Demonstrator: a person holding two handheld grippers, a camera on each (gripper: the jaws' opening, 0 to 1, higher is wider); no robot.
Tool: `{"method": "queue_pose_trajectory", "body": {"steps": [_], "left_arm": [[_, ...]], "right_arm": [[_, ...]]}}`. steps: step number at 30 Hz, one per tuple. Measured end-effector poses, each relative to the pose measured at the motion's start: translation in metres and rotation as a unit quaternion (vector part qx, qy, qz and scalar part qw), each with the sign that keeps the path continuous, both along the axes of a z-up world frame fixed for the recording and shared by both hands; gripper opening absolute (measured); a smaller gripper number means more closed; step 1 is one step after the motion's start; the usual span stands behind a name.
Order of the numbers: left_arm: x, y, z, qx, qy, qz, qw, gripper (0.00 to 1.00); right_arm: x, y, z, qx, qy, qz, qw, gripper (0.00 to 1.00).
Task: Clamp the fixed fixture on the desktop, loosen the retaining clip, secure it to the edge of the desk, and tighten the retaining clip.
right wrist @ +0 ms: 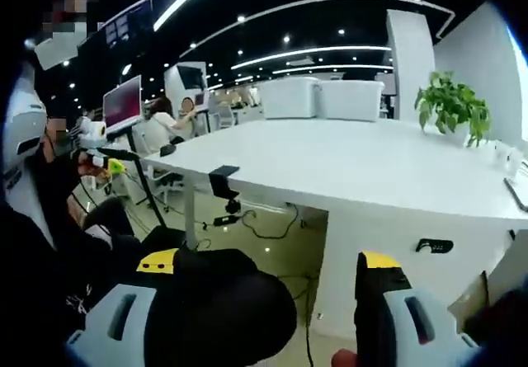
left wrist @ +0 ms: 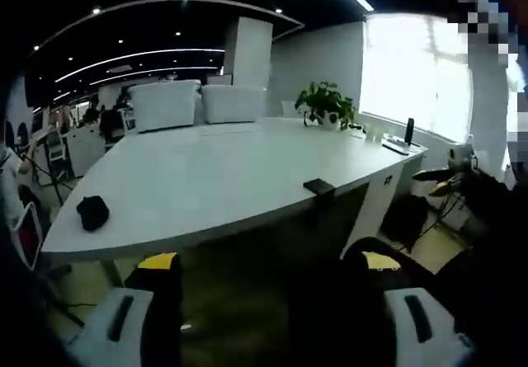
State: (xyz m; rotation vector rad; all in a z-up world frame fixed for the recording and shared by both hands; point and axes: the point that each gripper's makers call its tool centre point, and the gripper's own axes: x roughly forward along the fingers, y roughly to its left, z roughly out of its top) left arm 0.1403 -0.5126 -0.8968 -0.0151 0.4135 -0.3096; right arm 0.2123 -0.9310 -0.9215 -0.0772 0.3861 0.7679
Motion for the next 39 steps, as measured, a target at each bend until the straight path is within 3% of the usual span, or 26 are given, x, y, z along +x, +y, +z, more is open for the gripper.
{"method": "queue_pose_trajectory", "body": {"steps": [9, 14, 24, 30, 39], "left_arm": [[-0.039, -0.003, 0.019, 0.012, -0.012, 0.029, 0.9994, 0.86], [-0.066, 0.008, 0.028, 0.018, -0.022, 0.045, 0.9986, 0.86], [-0.104, 0.04, 0.037, 0.012, -0.041, 0.073, 0.9964, 0.86], [-0.105, 0.046, 0.034, 0.0, -0.048, 0.072, 0.9962, 0.86], [-0.101, 0.042, 0.035, 0.005, -0.058, 0.055, 0.9968, 0.86]], "right_arm": [[-0.035, -0.055, -0.001, 0.013, 0.009, -0.061, 0.998, 0.81], [-0.041, -0.068, 0.005, 0.012, 0.004, -0.088, 0.996, 0.8], [-0.053, -0.039, 0.016, 0.005, -0.005, -0.084, 0.9964, 0.8], [-0.059, -0.018, 0.023, 0.006, -0.013, -0.071, 0.9974, 0.81], [-0.064, -0.012, 0.03, 0.007, -0.022, -0.077, 0.9968, 0.81]]}}
